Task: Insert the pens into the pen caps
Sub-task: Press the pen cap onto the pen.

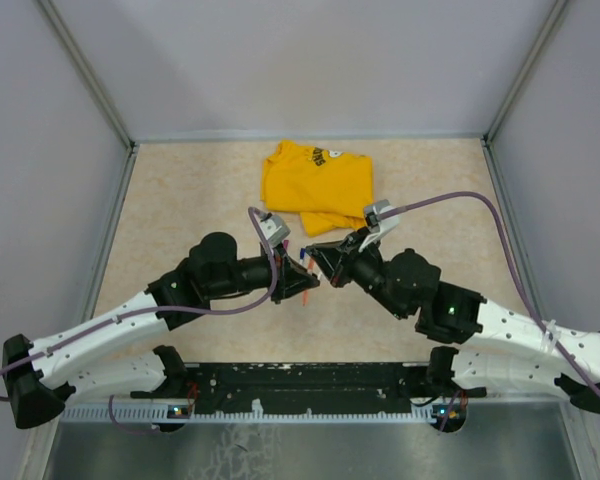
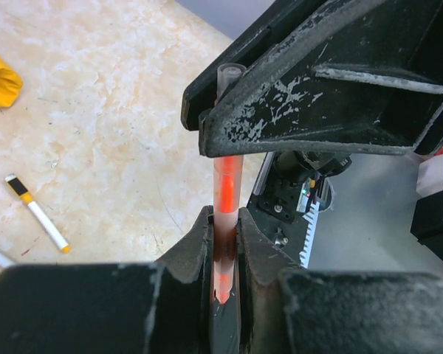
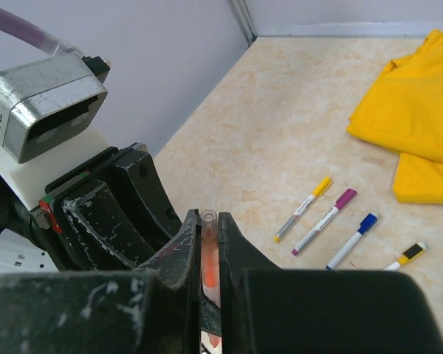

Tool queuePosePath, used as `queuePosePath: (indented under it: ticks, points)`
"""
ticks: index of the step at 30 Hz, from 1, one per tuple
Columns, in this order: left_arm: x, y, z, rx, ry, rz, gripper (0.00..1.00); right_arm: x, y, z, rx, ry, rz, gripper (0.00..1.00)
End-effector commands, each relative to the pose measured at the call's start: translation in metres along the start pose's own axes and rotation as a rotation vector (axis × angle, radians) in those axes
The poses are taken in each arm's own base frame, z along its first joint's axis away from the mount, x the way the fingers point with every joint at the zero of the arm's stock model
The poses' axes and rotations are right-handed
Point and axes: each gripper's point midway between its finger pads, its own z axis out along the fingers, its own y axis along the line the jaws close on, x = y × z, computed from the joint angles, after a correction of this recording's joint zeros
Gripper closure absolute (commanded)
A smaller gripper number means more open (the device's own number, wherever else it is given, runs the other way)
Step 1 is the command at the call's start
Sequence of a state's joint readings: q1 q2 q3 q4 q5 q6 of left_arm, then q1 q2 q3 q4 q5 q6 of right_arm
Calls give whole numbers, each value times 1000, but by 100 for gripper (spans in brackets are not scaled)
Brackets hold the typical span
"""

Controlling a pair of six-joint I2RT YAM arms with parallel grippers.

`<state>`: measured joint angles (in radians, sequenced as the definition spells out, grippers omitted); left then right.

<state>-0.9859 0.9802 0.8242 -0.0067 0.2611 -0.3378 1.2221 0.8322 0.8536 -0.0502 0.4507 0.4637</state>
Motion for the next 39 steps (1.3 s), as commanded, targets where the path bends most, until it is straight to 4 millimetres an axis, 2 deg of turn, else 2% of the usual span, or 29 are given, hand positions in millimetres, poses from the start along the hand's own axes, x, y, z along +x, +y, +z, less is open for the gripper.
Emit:
queuePosePath:
  ticks: [1, 6, 11, 19, 26, 32, 37, 39]
  points:
    - [-114, -23, -14, 35, -371, 95, 100, 46, -12, -19, 12, 197, -98, 100]
    - [-104, -20, -7, 37, -334, 92, 100, 37, -9, -21, -2, 167, -84, 98]
    - [-93, -15, 0, 33, -296, 86, 100, 26, -6, -24, -20, 123, -64, 91]
    - [-74, -5, 3, 7, -255, 74, 100, 9, -11, -35, -30, 17, 0, 78]
    - [-64, 2, 3, -23, -232, 67, 100, 4, -18, -43, -29, -32, 24, 72]
    - [-54, 15, 3, -85, -198, 57, 100, 23, -39, -43, 55, -1, 0, 70]
    - [-36, 45, 5, -232, -128, 31, 100, 55, -70, -42, 225, 113, 1, 68]
    - [-29, 55, 4, -287, -92, 29, 100, 66, -76, -41, 265, 165, 9, 68]
